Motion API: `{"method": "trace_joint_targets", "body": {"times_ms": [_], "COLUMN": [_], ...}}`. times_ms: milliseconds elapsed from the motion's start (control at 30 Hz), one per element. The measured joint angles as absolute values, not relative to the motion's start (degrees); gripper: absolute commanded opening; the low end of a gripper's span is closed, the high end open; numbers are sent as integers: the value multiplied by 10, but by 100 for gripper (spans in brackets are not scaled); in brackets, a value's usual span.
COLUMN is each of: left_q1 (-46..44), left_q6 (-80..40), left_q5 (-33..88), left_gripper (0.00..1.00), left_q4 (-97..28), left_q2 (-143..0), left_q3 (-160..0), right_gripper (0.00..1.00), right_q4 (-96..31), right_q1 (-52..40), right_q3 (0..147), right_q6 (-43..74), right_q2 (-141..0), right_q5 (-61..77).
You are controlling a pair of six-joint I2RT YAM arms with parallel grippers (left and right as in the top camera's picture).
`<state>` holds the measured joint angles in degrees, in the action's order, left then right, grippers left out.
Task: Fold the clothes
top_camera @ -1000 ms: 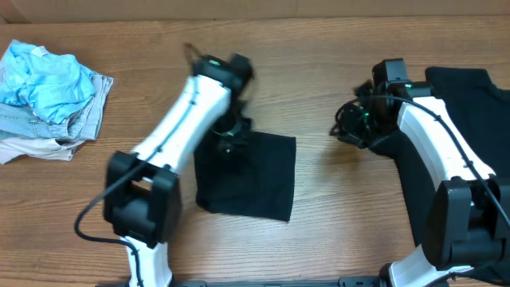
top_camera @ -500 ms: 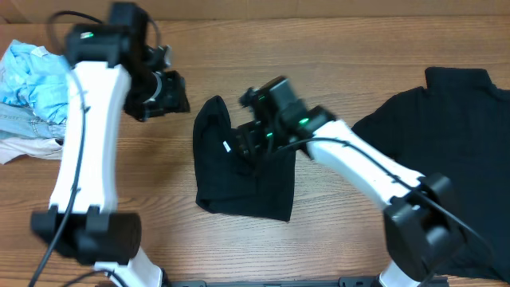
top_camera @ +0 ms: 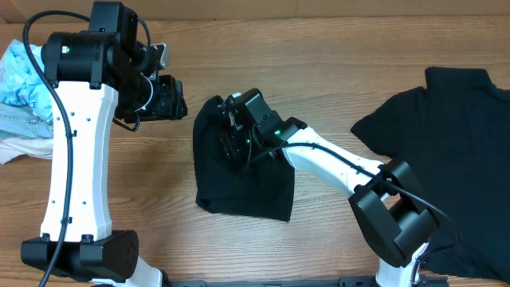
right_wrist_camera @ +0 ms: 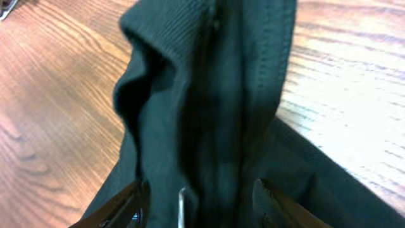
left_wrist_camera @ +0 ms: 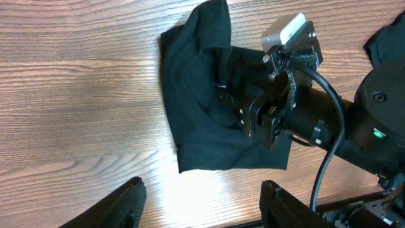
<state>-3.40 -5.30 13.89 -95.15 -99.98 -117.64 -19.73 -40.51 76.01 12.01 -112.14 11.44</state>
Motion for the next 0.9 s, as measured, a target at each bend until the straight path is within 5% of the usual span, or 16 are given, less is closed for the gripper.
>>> {"method": "trace_joint_targets", "body": {"times_ms": [133,333,533,900], "left_q1": [-34,-34,-34,-34], "left_q6": [-53,-51,-44,-43], "left_q5": [139,139,136,117], "left_gripper": [61,63,65,68], "left_q4": [-952,-952,-952,-945], "left_q2": [-1000,-1000,-1000,-1000], "left_q3": [-1176,-1176,-1176,-1176], "right_gripper": [44,42,4,4], "right_q4": [-173,-154,-131,-287], "right_q1": [-405,-405,-405,-397], "right_q3": [760,760,761,761], "right_q6": [121,132,137,139], "right_q2": [-1134,-1157,-1158,-1073], "right_q5": [126,166,232,237]}}
